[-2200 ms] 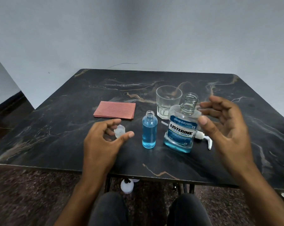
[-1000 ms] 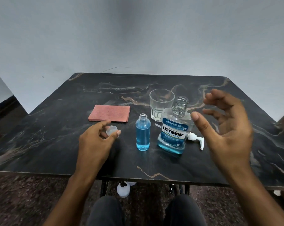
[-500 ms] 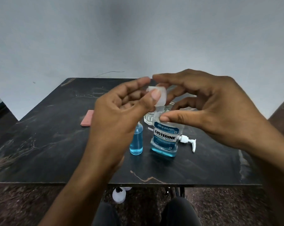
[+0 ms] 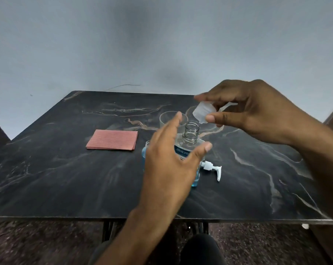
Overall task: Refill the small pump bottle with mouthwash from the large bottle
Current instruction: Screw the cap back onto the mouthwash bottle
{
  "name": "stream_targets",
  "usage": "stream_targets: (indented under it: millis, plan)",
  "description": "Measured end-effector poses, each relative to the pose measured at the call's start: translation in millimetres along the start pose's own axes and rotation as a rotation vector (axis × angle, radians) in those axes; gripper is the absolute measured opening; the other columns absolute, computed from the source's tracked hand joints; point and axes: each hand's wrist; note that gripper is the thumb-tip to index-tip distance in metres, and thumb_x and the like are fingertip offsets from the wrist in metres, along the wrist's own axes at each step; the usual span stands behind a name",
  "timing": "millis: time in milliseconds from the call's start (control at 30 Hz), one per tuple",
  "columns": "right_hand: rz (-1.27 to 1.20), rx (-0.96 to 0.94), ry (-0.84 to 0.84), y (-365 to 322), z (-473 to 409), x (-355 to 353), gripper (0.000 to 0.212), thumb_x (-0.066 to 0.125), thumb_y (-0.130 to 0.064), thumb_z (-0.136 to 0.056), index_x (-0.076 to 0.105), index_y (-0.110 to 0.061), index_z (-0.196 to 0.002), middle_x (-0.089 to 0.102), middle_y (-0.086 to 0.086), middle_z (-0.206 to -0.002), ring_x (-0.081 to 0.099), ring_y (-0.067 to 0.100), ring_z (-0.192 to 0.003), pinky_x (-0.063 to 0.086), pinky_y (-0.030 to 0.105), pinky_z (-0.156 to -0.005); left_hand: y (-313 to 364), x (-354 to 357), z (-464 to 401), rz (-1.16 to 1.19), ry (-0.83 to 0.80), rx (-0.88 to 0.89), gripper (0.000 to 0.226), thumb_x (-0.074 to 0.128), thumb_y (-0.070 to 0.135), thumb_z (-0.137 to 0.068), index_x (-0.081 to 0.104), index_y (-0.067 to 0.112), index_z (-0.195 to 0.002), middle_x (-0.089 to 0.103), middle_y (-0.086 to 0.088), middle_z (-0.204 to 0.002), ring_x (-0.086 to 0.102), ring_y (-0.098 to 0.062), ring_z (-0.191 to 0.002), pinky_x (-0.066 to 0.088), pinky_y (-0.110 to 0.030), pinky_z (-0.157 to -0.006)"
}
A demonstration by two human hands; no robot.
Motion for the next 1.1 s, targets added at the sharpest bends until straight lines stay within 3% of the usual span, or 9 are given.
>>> stream_targets:
  millis: [167,233,433,633,867,1100]
  plan:
    - [0.064,-0.03,-0.16,-3.9,-11.7,-2.5,0.04,0.075,-0.026,-0.083,0.07,-0.025,-0.122,0.067,-0.011,-0.109,0.066,0.009,-0.098,0.057,0.039,-0.087,-9.1,21.5,7.6,-0.143,0.114,-0.023,0.094,0.077,0.053,-0.079,0.032,0.027,-0.157,0.042,0.012,-0.155,0.028,-0.003,-0.145,0.028,-0.029,-0.122]
    - [0.106,-0.059,-0.206,-6.0,-14.9,-4.5,0.04,0.074,-0.024,-0.084,0.069,-0.025,-0.124,0.066,-0.013,-0.111,0.066,0.007,-0.099,0.057,0.038,-0.087,-11.0,24.6,8.2,-0.163,0.124,-0.036,0.094,0.076,0.056,-0.078,0.035,0.025,-0.156,0.045,0.011,-0.153,0.032,-0.005,-0.144,0.032,-0.033,-0.121]
    - [0.147,-0.134,-0.286,-11.4,-23.3,-7.2,0.039,0.074,-0.019,-0.085,0.07,-0.026,-0.122,0.066,-0.018,-0.115,0.064,0.0,-0.102,0.054,0.025,-0.083,-11.0,28.3,7.7,-0.227,0.161,-0.001,0.088,0.078,0.061,-0.073,0.05,0.02,-0.146,0.054,0.007,-0.144,0.043,-0.008,-0.137,0.036,-0.025,-0.115]
    - [0.189,-0.163,-0.337,-14.8,-27.2,-4.5,0.041,0.073,-0.017,-0.085,0.069,-0.029,-0.124,0.066,-0.018,-0.118,0.063,0.0,-0.103,0.055,0.029,-0.086,-12.2,30.4,7.6,-0.211,0.171,-0.006,0.08,0.081,0.055,-0.076,0.056,0.016,-0.141,0.059,0.006,-0.139,0.048,-0.008,-0.133,0.042,-0.031,-0.114]
    - [0.225,-0.146,-0.387,-14.2,-30.5,-2.5,0.043,0.073,-0.017,-0.085,0.068,-0.033,-0.125,0.064,-0.023,-0.119,0.058,-0.018,-0.093,0.047,0.006,-0.076,-12.7,31.6,5.6,-0.224,0.147,-0.011,0.078,0.079,0.055,-0.078,0.054,0.019,-0.143,0.058,0.008,-0.14,0.045,-0.006,-0.135,0.04,-0.031,-0.115]
    - [0.296,-0.147,-0.467,-21.8,-41.2,-6.6,0.042,0.074,-0.022,-0.083,0.069,-0.035,-0.122,0.066,-0.023,-0.114,0.058,-0.016,-0.093,0.044,0.003,-0.074,-13.0,31.5,5.2,-0.212,0.148,-0.013,0.081,0.08,0.055,-0.077,0.053,0.019,-0.145,0.057,0.008,-0.144,0.043,-0.007,-0.137,0.038,-0.03,-0.118]
Point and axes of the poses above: each hand's wrist, its own z-axis away from the middle knuckle, its own x-axis out of the palm, y = z × x
